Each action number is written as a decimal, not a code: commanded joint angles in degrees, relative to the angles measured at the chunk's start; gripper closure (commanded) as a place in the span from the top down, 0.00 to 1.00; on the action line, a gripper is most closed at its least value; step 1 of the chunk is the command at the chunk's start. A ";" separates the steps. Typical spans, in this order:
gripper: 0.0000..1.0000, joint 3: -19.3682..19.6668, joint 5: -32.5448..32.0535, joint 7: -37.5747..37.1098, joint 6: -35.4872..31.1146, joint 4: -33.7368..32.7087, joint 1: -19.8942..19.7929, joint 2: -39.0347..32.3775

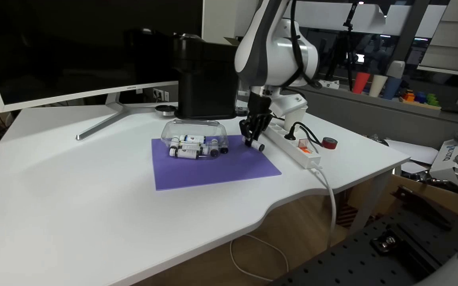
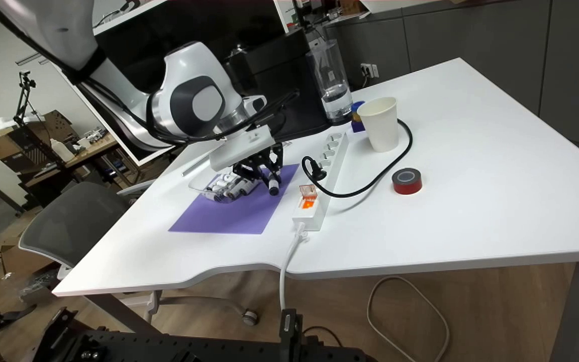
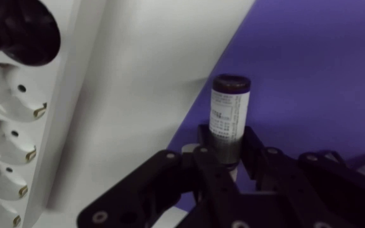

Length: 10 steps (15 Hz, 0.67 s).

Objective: Move a bottle from the mat to the container

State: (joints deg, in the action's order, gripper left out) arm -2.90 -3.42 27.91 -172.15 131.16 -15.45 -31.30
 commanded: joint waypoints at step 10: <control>0.07 -10.94 -2.69 0.52 -1.33 -0.67 0.00 6.95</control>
State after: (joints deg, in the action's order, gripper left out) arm -11.36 -6.09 28.04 -174.06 131.20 -15.12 -23.76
